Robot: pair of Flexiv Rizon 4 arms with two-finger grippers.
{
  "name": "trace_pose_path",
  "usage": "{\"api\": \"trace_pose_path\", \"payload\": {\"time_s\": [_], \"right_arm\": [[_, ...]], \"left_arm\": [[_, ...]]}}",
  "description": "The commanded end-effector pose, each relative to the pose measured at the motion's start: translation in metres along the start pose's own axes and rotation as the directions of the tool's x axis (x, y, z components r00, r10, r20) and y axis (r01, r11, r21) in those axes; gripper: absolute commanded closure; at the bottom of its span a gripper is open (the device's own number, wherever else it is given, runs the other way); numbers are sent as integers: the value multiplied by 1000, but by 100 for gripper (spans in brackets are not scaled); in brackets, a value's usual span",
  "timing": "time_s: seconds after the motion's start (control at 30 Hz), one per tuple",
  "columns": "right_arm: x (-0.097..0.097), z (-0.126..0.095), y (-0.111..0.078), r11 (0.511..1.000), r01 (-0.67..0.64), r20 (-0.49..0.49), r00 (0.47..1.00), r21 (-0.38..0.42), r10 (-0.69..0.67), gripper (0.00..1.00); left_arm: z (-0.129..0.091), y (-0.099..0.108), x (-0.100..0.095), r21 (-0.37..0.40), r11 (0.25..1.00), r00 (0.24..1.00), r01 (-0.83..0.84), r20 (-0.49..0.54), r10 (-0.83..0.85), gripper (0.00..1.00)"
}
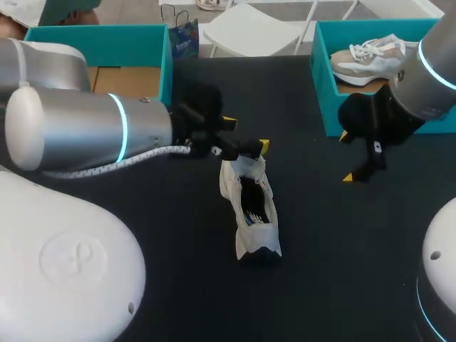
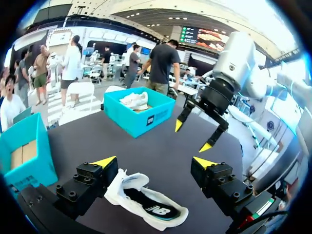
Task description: Take the shoe out of the shoebox, open the shoe tongue, remove and reinsert the insole, then place the shoe into the shoebox
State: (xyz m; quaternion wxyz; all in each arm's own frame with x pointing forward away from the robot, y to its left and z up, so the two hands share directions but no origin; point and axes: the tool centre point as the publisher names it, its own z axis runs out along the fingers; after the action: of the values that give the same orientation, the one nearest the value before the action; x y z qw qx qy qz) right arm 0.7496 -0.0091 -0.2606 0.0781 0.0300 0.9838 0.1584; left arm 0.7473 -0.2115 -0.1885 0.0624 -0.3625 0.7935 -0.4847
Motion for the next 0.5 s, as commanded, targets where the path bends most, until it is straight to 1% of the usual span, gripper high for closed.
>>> {"api": "trace_pose_path", "payload": {"time_s": [0.03,0.1,0.17,0.2,0.23,0.27,0.3,0.33,0.4,0.43,0.5], "right_arm": [[1,1,-1,1000,-1,2,1000,0,1,0],[1,1,-1,1000,-1,2,1000,0,1,0],[1,1,-1,1000,-1,2,1000,0,1,0],[1,1,-1,1000,-1,2,1000,0,1,0],[1,1,-1,1000,-1,2,1000,0,1,0],[1,1,-1,1000,-1,2,1000,0,1,0],[1,1,-1,1000,-1,2,1000,0,1,0],[1,1,-1,1000,-1,2,1000,0,1,0],[1,1,-1,1000,-1,2,1000,0,1,0],[1,1,-1,1000,-1,2,1000,0,1,0],[1,1,-1,1000,-1,2,1000,0,1,0]], "left_arm": [[16,-1,0,-13,966,959,258,122,-255,0],[20,-5,-5,-16,918,914,397,101,-394,0],[22,-9,-4,-5,896,893,443,88,-441,0],[22,-11,-2,-29,897,897,440,59,-438,0],[21,-11,1,-37,901,901,433,47,-431,0],[20,-14,5,-41,914,915,404,31,-403,0],[18,-14,9,-55,928,929,369,-6,-370,0],[15,-16,11,-48,938,939,342,-15,-343,0],[13,-19,13,-99,952,953,291,-62,-297,0],[13,-20,12,-110,957,960,267,-60,-275,0],[14,-22,12,-156,957,962,244,-88,-260,0]]}}
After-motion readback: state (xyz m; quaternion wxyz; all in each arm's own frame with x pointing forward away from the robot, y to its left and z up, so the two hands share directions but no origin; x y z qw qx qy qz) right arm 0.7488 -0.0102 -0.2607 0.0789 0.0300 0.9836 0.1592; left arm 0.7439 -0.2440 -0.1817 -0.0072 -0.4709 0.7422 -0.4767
